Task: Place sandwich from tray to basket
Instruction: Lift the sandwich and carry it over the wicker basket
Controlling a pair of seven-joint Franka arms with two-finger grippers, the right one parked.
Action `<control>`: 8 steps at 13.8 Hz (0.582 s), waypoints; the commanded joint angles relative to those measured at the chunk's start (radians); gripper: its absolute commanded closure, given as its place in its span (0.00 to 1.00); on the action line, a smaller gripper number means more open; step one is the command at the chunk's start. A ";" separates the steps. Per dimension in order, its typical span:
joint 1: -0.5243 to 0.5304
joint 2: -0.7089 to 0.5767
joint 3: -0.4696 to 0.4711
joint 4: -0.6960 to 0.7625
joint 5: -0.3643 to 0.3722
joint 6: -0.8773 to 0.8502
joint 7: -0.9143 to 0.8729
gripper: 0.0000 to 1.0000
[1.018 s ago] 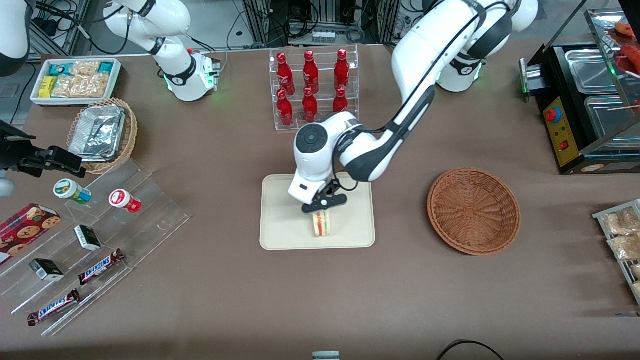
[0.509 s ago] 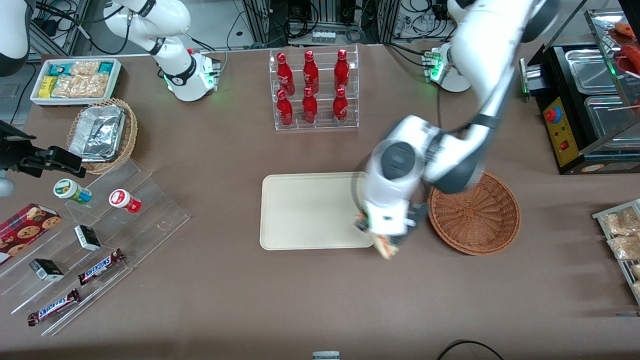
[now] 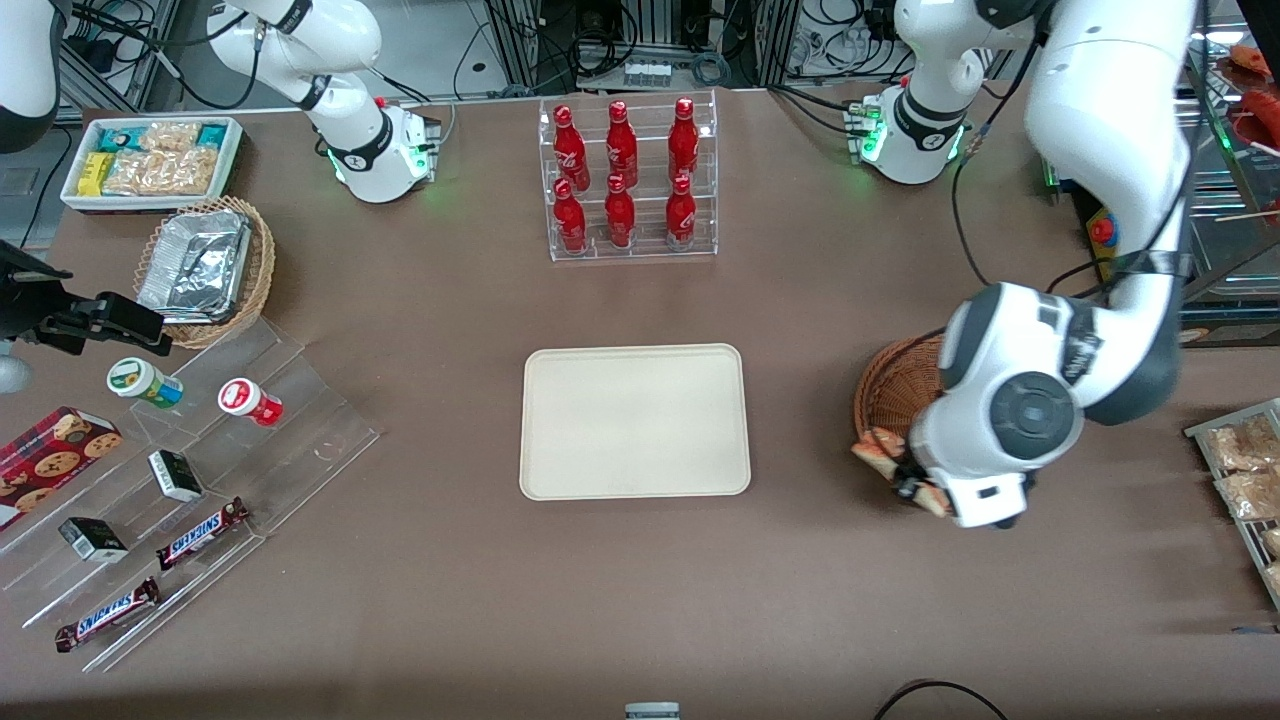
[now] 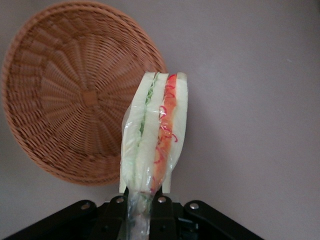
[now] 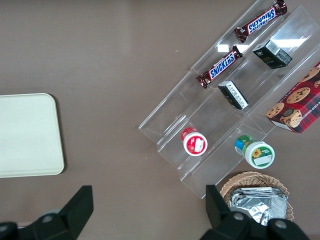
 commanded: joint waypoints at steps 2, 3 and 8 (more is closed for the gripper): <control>0.090 -0.079 -0.007 -0.181 0.049 0.041 0.014 1.00; 0.099 -0.079 -0.006 -0.220 0.058 0.099 0.012 1.00; 0.136 -0.178 -0.006 -0.473 0.059 0.286 0.011 1.00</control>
